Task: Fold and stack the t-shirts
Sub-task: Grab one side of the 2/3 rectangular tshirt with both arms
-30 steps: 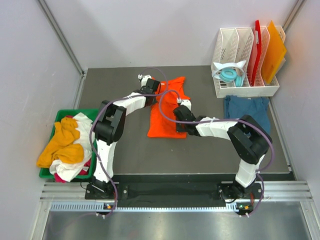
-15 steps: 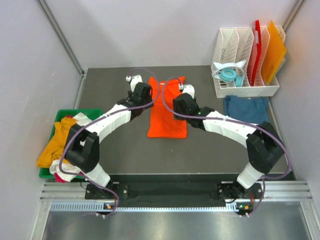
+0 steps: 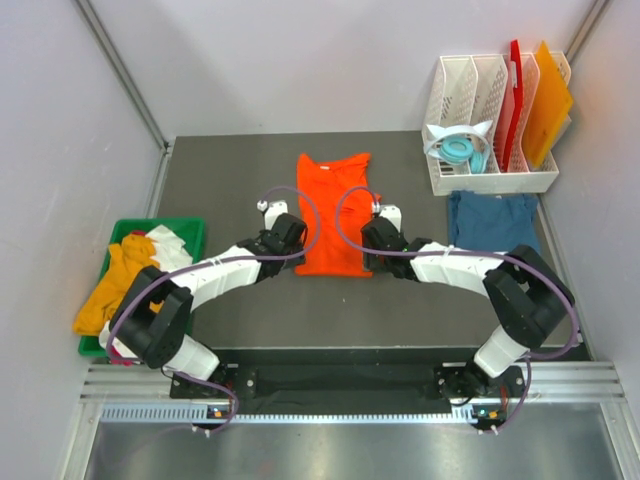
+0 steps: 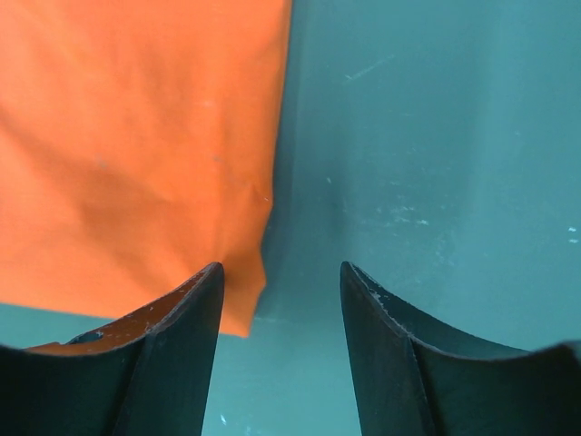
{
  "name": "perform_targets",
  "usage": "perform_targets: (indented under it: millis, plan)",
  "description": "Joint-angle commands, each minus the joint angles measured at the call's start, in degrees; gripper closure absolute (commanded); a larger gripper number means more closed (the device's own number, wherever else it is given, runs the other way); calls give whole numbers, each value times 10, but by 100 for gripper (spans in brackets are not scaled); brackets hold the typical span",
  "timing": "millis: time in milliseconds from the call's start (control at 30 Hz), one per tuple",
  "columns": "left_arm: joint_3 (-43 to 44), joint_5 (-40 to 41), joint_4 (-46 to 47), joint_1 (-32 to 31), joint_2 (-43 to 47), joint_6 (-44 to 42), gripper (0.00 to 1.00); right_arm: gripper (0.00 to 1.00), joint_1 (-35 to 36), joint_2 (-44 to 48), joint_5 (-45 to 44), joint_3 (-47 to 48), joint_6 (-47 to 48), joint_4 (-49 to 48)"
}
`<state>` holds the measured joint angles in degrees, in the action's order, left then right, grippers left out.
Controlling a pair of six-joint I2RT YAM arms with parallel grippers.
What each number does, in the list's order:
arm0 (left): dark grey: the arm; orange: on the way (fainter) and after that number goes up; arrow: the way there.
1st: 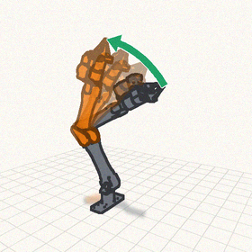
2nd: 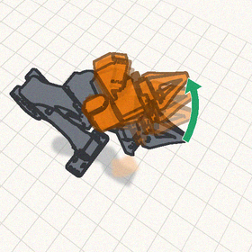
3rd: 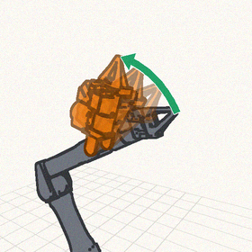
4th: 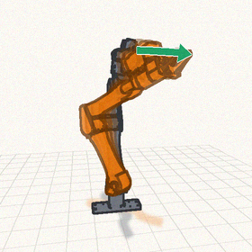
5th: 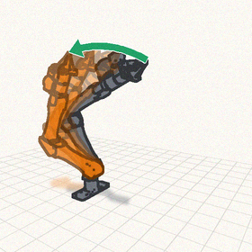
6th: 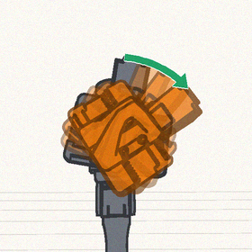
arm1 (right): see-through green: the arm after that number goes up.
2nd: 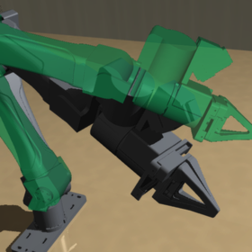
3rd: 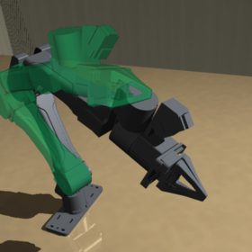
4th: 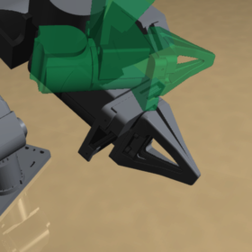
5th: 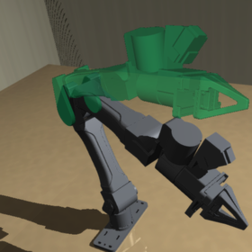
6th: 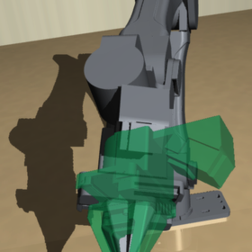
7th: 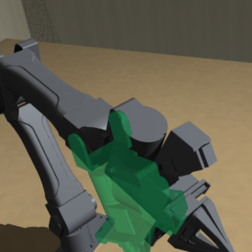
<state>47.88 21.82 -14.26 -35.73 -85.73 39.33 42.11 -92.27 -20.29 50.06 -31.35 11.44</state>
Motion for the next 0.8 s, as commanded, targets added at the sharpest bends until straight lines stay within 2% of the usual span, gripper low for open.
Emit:
perform_targets:
  millis: [0,167,367,467,500,567,600,633,667,733,767]
  plan:
    - [-10,-6,44,-4,20,15,47,46,-4,-3,9,-2,-26,-46]
    - [-14,-20,48,-5,12,19,47,48,-3,-17,23,2,-38,-44]
    - [-31,-32,49,-24,4,34,50,57,3,-27,39,-26,-63,-51]
    - [-48,-33,51,-35,5,47,53,64,11,-27,40,-44,-74,-57]
    - [-52,-34,54,-38,6,50,55,71,13,-28,40,-48,-77,-59]
    - [-64,-35,55,-43,7,58,65,78,18,-29,43,-58,-83,-60]
    - [-67,-35,55,-45,9,59,71,86,19,-30,43,-59,-85,-61]
    - [-71,-35,54,-47,10,63,82,91,23,-29,43,-63,-90,-61]
    - [-77,-35,54,-50,14,64,88,97,24,-30,43,-65,-91,-59]
    - [-81,-36,53,-51,18,65,100,100,32,-26,40,-71,-96,-59]
    - [-85,-35,52,-54,21,66,100,100,34,-25,39,-73,-98,-59]
